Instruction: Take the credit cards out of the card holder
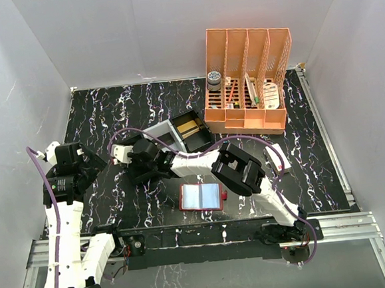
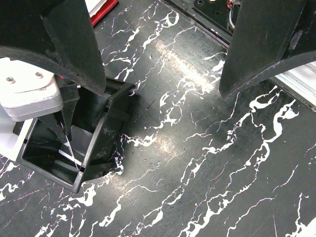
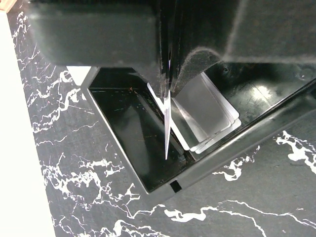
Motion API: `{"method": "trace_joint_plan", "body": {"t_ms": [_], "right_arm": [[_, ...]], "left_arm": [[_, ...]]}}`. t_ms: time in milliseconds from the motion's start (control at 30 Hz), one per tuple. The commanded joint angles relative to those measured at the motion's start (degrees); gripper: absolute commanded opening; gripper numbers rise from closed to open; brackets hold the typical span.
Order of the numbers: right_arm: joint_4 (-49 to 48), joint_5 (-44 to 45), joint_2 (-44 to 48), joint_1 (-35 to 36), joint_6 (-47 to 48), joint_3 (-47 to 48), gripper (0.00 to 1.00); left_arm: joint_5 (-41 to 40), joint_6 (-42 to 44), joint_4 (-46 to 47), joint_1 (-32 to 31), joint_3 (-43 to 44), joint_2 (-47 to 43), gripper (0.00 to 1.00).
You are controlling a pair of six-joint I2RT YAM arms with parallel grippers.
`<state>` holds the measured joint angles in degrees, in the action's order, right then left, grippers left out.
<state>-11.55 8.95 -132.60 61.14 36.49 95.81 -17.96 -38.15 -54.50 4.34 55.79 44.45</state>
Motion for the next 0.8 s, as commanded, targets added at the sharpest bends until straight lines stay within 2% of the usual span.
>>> {"method": "trace_joint_plan", "body": {"t_ms": [0,500,767], "right_arm": [[1.44,-0.16,-1.31,0.98,2.90,3.32,0.09],[3.50,-2.90,-0.64,0.99,0.06,3.85,0.27],[0.07,-2.47,5.91,0.44,-9.25,2.47,0.33]], "left_arm": [[0.27,-0.08,-1.84,0.17,0.72,-0.59,0.99],[2.07,-0.31,-1.25,0.19,-0.11,-0.59,0.99],[4.76,0.20,-0.39,0.21,-0.25,-0.30,0.99]]}}
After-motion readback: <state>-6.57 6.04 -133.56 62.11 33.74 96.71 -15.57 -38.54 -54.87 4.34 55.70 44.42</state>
